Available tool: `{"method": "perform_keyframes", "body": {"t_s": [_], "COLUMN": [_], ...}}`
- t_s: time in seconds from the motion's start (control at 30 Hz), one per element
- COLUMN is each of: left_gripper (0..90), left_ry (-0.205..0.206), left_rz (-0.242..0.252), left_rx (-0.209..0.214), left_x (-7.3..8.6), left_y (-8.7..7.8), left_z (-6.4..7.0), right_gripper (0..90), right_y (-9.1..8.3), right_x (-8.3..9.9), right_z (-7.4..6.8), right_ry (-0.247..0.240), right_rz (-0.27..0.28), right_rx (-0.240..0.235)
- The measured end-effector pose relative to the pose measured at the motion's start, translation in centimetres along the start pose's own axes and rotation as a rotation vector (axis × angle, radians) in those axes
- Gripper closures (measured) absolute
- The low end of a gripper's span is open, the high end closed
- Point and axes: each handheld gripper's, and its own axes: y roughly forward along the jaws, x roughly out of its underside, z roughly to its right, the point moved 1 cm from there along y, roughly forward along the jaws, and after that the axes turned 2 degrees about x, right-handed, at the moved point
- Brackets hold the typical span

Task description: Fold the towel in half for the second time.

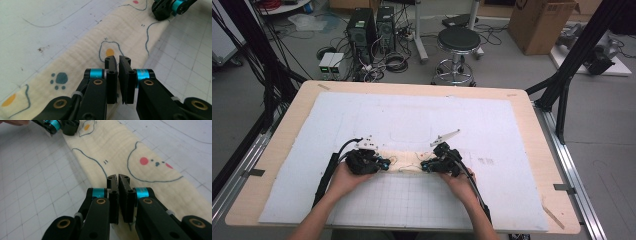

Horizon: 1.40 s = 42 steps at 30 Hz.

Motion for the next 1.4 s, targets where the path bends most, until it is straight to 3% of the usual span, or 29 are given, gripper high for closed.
{"method": "perform_keyframes", "body": {"t_s": [0.23, 0.57, 1.03, 1.4], "left_gripper": [84.4, 84.4, 84.6, 84.6], "left_ry": [-0.004, -0.041, -0.047, -0.046], "left_rz": [-0.004, 0.013, 0.022, 0.020], "left_rx": [-0.006, -0.013, -0.018, -0.028], "left_x": [0.5, 1.6, 2.8, 3.3], "left_y": [-0.8, -2.1, -3.2, -3.6], "left_z": [-0.3, -1.3, -2.1, -2.0], "right_gripper": [86.0, 84.4, 83.1, 80.5], "right_y": [-0.5, -1.4, -2.9, -4.0], "right_x": [0.6, 1.3, 2.8, 3.9], "right_z": [0.3, 1.0, 2.7, 3.3], "right_ry": [-0.005, -0.010, -0.020, -0.020], "right_rz": [0.008, 0.015, 0.045, 0.069], "right_rx": [0.015, 0.028, 0.032, 0.056]}}
